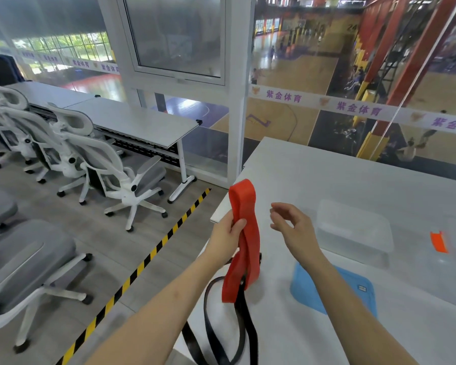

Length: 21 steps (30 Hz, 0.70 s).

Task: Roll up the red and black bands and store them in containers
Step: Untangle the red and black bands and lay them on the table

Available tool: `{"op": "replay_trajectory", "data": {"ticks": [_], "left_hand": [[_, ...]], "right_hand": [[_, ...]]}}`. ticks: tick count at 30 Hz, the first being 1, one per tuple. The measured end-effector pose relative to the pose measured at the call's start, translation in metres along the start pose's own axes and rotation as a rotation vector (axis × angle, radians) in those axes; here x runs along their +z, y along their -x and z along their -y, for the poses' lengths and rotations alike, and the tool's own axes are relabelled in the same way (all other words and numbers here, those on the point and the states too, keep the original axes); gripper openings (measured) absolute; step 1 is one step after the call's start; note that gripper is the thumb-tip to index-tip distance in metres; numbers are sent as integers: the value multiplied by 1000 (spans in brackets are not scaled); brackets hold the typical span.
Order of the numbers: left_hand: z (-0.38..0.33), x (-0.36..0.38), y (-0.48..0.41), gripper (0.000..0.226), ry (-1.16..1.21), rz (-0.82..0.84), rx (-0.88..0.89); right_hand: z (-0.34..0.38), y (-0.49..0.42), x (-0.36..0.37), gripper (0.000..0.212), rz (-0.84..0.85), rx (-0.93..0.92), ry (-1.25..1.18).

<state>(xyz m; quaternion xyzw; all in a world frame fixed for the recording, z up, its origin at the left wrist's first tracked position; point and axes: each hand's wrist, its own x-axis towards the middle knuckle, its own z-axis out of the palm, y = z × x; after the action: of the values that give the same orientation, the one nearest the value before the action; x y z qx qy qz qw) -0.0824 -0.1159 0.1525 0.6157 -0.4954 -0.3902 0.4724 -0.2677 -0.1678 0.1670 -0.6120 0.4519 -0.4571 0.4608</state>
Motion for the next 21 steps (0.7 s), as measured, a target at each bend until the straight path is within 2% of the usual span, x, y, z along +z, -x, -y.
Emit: {"op": "replay_trajectory", "data": {"ticks": [3, 5, 7, 14, 21], "left_hand": [[-17, -5, -4, 21, 25, 9, 21], [-26, -7, -7, 21, 65, 23, 32], [-34, -9, -10, 20, 95, 23, 49], [-49, -24, -14, 22, 230, 5, 50], [-39, -25, -10, 24, 387, -63, 2]], "right_hand": [[-22, 5, 3, 30, 214, 68, 139], [-31, 10, 9, 32, 379, 108, 143], [-34, 13, 14, 27, 457, 139, 122], [-17, 13, 13, 8, 312, 87, 174], [-10, 20, 6, 9, 219, 77, 176]]}}
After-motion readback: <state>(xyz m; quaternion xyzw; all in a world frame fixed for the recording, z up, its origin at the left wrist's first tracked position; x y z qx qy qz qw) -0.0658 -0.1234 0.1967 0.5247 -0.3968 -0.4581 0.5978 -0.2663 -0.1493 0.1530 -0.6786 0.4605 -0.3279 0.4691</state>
